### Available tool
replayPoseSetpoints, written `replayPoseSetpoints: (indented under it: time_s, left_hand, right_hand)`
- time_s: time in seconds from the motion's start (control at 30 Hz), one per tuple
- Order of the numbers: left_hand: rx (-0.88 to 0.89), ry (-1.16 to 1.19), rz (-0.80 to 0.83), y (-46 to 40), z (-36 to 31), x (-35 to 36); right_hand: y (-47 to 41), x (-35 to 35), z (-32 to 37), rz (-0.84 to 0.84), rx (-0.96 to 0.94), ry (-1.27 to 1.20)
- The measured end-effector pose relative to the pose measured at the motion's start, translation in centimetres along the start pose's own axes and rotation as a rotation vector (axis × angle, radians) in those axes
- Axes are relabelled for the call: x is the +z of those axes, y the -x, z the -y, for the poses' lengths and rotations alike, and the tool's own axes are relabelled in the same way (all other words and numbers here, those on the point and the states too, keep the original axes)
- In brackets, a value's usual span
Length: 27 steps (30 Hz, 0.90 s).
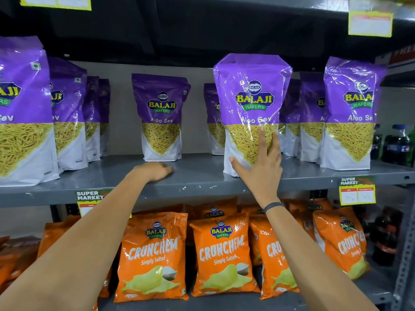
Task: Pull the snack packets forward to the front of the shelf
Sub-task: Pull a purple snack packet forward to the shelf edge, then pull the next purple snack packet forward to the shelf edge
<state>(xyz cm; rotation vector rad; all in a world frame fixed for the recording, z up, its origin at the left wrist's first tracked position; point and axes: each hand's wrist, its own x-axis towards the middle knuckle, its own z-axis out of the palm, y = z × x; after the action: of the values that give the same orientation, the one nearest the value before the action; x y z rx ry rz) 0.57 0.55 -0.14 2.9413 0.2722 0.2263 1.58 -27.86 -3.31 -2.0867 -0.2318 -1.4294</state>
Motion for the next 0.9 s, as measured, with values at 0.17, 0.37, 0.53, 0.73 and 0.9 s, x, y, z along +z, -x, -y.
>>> replayPoseSetpoints:
  time_s: [0.17, 0.37, 0.53, 0.73, 0.9]
  left_hand:
    - [-0.035, -0.012, -0.015, 0.3, 0.0, -0.1]
    - [-0.087, -0.045, -0.003, 0.8, 0.3, -0.7]
    - [-0.093, -0.082, -0.056, 1.2, 4.3, -2.7]
    - [-0.102, -0.068, -0.080, 0.7, 10.6, -4.3]
    - [0.027, -0.116, -0.039, 0.6, 11.9, -3.5]
  right_hand:
    - [0.7, 0.1, 0.2, -0.069, -0.036, 0.027]
    - [0.4, 0.3, 3.0, -0.254, -0.216, 0.018]
    - [-0.9, 1.5, 8.0, -0.251, -0.318, -0.117]
    - [-2.9, 7.2, 15.1, 0.043, -0.256, -0.265]
    - [-5.2, 13.8, 19.4, 0.349, -0.021, -0.216]
